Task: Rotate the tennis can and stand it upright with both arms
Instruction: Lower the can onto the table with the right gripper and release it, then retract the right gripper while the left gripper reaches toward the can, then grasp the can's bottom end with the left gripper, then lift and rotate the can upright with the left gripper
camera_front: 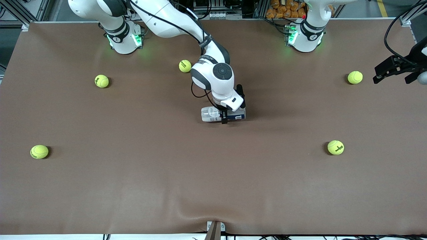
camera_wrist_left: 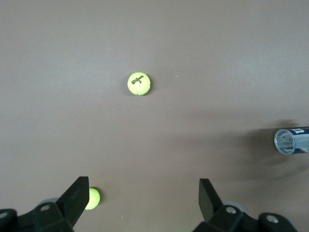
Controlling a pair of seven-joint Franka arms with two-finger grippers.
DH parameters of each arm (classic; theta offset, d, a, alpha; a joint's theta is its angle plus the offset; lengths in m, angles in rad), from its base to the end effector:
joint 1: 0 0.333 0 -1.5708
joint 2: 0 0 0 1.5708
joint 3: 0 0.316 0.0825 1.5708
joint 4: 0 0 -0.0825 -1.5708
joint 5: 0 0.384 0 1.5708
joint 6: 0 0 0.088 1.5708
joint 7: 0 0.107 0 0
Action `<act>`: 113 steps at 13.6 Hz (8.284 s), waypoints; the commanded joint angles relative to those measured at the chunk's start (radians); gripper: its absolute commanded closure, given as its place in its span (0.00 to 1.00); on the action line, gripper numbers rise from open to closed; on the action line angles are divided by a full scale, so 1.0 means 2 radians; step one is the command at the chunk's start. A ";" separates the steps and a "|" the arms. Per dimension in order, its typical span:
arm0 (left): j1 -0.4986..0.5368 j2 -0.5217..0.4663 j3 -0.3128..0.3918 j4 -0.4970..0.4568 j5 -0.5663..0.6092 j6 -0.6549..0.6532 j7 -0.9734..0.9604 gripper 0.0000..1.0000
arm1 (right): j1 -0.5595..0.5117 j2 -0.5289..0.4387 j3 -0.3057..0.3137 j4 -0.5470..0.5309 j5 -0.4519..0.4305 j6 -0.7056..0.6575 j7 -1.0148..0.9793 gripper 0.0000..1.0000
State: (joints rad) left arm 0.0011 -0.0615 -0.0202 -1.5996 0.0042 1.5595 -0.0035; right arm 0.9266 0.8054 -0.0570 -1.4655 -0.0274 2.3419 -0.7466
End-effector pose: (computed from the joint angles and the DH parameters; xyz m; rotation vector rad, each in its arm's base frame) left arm 0.5342 -0.0101 0.6434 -3.1361 0.0243 -0.0336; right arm 0.4637 0.5603 0.2084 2.0881 2.2685 0.1166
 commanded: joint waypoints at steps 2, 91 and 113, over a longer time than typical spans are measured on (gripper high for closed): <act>0.001 0.019 -0.002 0.011 0.006 -0.014 -0.001 0.00 | -0.001 0.003 -0.004 -0.003 -0.013 0.017 0.020 0.00; -0.146 0.317 -0.059 -0.126 -0.690 0.289 0.187 1.00 | -0.450 -0.397 -0.044 -0.033 -0.005 -0.442 0.389 0.00; -0.340 0.286 -0.068 0.109 -0.032 0.192 -0.613 1.00 | -0.449 -0.396 -0.044 -0.034 -0.005 -0.441 0.389 0.00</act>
State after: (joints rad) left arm -0.6532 0.4938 -0.1716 -1.4193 -0.1110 1.9938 -1.1838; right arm 0.0368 0.0153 -0.1547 -1.5303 -0.0218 1.4538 0.0298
